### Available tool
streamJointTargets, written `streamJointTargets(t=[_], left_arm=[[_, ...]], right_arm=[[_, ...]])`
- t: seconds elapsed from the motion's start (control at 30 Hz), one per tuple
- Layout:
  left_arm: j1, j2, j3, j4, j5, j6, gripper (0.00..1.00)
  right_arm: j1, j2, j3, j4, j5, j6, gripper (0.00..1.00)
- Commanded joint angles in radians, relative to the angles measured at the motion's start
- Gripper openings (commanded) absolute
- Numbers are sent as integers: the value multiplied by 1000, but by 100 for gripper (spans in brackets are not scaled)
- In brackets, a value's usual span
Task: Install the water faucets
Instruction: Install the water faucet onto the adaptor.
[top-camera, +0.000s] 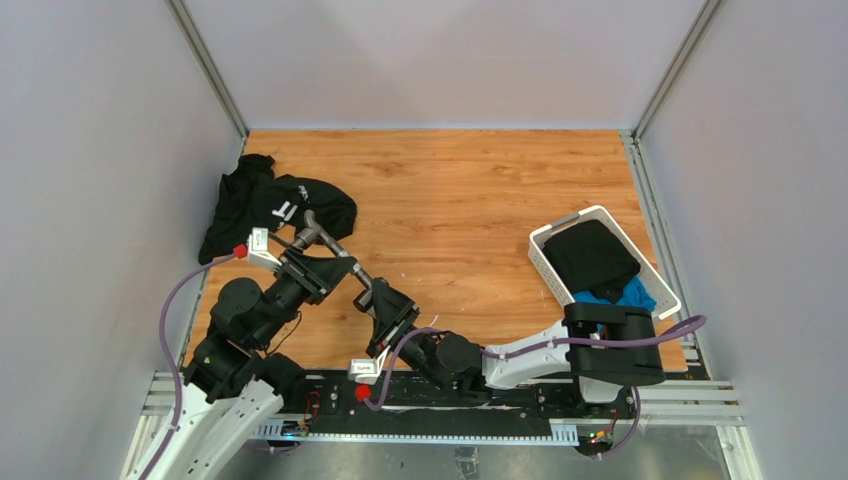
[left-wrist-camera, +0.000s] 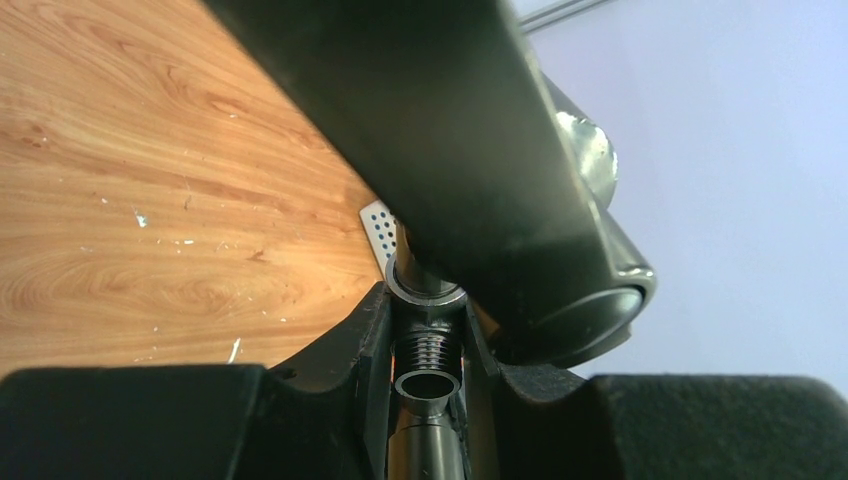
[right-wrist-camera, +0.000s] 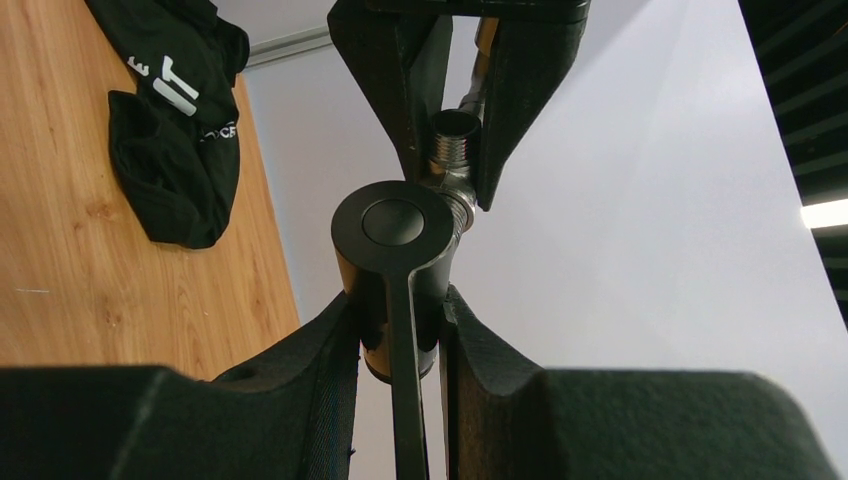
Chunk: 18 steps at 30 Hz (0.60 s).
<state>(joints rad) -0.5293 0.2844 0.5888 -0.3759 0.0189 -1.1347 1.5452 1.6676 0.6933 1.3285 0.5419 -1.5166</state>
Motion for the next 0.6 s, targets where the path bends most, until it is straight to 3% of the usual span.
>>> streamJointTargets(t=[0.0,0.23,0.57], left_arm=[[-6,1,1,50,93,-2,0],[-5,13,-11,90,126,-29,0],[-6,-13,-38,145,120,-69,0]], right_arm=[[15,-50,23,33,-69,87,0],[15,-151,9,-51,-126,267,0],[15,-144,3,16,-126,389,0]])
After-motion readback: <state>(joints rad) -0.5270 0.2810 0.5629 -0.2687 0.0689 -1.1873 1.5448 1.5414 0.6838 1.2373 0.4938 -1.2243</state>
